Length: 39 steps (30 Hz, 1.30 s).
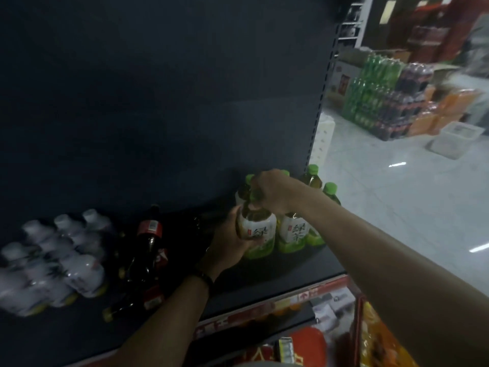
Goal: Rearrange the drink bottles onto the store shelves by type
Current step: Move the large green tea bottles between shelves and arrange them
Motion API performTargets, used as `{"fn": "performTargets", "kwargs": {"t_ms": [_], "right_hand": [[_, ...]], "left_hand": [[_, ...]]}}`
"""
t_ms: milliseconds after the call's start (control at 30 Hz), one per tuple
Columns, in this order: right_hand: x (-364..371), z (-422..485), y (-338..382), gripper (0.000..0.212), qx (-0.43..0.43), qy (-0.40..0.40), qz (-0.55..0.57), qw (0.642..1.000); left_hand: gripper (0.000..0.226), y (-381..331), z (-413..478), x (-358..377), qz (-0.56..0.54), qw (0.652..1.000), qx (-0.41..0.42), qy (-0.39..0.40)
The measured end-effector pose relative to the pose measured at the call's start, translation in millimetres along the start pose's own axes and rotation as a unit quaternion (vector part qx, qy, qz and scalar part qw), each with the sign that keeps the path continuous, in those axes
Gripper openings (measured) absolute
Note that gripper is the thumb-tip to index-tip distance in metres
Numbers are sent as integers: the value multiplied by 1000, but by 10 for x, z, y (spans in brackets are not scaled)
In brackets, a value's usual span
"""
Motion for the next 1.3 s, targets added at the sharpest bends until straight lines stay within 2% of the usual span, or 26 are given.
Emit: {"fn": "performTargets", "kwargs": {"t_ms": [200, 267, 567, 733, 833, 933, 1000, 1067, 1133, 1200, 1300], "right_hand": [[130, 143, -106, 37, 1, 34, 16, 999], [144, 152, -138, 38, 2, 39, 14, 999], [148, 96, -197, 37, 19, 41, 4, 999], [89, 9, -109, 46, 39, 42, -21, 998], [140, -42, -82, 47, 65, 27, 5, 997], [214, -137, -74, 47, 112, -38, 66, 991], [308, -245, -16, 47, 146, -111, 118, 976], [467, -380, 115, 46, 176, -184, 160, 954], [690, -511, 281, 46, 184, -235, 159, 941], [900, -612, 467, 36, 169, -229, 158, 946], [1177, -728, 787, 23, 150, -145, 182, 961]], "left_hand": [[123, 222, 116, 159, 33, 999, -27, -26], [126, 290, 136, 206, 34, 999, -31, -22], [101, 190, 151, 265, 8, 999, 17, -31], [103, 116, 187, 196, 29, 998, 47, -31], [97, 82, 172, 142, 42, 998, 45, -33], [81, 54, 38, 62, 50, 998, 37, -25], [58, 30, -105, -8, 55, 998, 30, -19], [32, 25, -303, -99, 108, 994, 9, 9], [22, 47, -524, -228, 163, 985, -31, 37], [22, 122, -751, -352, 151, 985, -46, 71], [28, 226, -1095, -602, 222, 961, -76, 146]]}}
Point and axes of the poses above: each hand's wrist, its own z-axis towards the middle knuckle, its own x-axis out of the palm, y = z × x, the point moved 2 cm from there along z, towards the middle knuckle, and after that the axes turned 1 degree about -z, right-handed, at the moved point
